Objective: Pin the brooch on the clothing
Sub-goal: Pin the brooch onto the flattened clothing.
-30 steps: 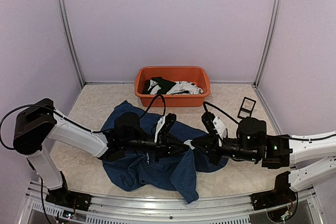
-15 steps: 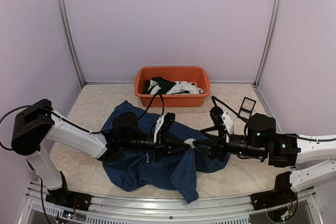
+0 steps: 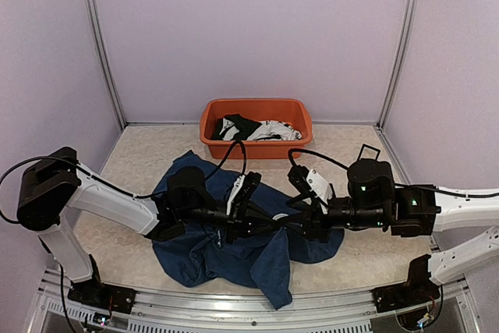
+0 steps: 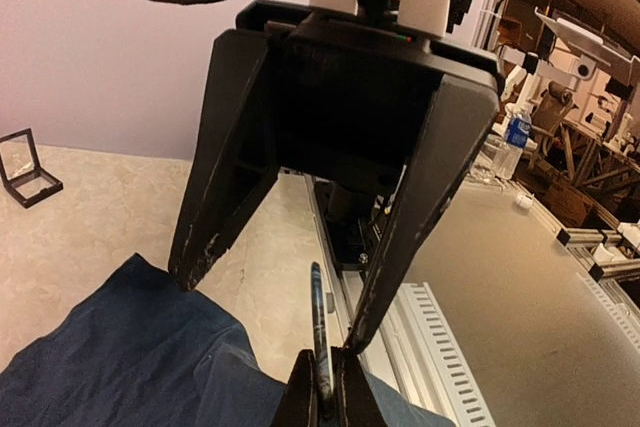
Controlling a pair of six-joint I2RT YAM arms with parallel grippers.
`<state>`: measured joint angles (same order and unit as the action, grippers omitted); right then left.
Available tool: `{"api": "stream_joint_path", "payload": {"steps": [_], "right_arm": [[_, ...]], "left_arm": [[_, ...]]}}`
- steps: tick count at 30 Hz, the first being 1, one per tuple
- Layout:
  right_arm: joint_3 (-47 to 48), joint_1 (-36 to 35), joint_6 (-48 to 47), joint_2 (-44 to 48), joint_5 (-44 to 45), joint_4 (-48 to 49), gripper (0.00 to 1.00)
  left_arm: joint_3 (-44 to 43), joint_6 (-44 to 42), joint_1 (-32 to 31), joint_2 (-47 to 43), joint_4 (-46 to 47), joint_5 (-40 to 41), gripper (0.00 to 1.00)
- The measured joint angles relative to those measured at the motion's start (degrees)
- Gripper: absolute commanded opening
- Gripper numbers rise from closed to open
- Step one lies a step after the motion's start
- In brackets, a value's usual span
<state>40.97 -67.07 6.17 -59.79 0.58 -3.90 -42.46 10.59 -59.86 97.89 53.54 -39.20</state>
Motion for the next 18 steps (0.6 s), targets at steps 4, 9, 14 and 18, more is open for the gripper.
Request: {"api": "stream_joint_path", "payload": {"steps": [4, 9, 14, 18], "right_arm": [[1.8, 0.0, -1.3, -2.7, -2.2, -1.9, 0.43], [2.8, 0.0, -1.7, -3.0, -4.1, -3.2, 0.55], [3.2, 0.9, 0.4, -0.3, -6.1, -4.5, 0.60], [4.3, 3.4, 2.8, 2.6, -7.6, -6.3, 0.59]], "left_arm": [[0.0, 0.3, 0.1, 0.4, -1.5, -1.3, 0.00], [-0.4, 0.4, 0.1, 0.4, -1.9, -3.0, 0.00], [-1.0, 0.7, 0.1, 0.7, -1.9, -4.5, 0.00], [-1.0, 1.0, 0.1, 1.0, -1.9, -6.2, 0.00]]}}
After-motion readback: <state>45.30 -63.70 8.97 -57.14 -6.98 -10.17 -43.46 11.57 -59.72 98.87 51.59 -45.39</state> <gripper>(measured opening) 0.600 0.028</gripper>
